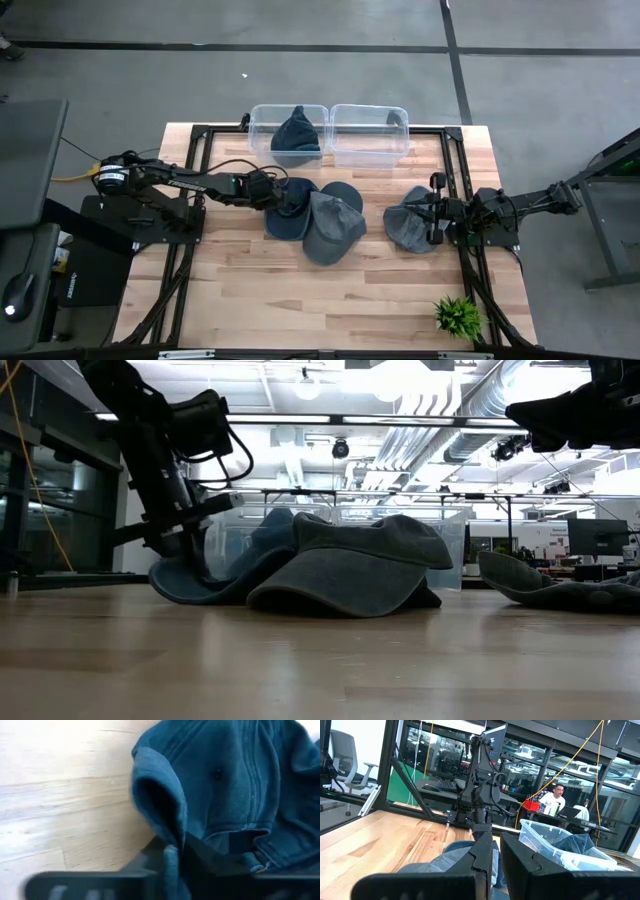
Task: Pick and place caps into container
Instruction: Put the blue cap into the left transparent container
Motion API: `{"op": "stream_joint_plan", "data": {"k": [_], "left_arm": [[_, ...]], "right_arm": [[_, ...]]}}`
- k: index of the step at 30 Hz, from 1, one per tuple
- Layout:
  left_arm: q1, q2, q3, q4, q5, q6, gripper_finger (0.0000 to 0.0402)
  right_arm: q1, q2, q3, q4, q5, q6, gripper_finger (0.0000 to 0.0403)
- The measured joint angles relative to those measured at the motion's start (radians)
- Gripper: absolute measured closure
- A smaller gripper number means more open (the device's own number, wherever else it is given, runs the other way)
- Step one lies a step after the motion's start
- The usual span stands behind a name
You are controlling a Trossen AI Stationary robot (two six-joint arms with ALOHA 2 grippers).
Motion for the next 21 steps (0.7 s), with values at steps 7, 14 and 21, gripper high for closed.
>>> {"op": "stream_joint_plan", "data": {"k": [7, 14, 21], "left_arm": [[-0.035, 0.000, 0.002, -0.020, -0.011, 0.045, 0.0388], [-0.089, -0.016, 0.063, -0.149, -0.041, 0.086, 0.0390], [-0.162, -0.051, 0.252, -0.456, -0.122, 0.133, 0.0390]], "right_arm": [[0.000, 0.000, 0.000, 0.000, 0.000, 0.000, 0.0370], [0.000, 0.000, 0.000, 0.000, 0.000, 0.000, 0.0371], [0.000, 0.000, 0.000, 0.000, 0.000, 0.000, 0.0370]]}}
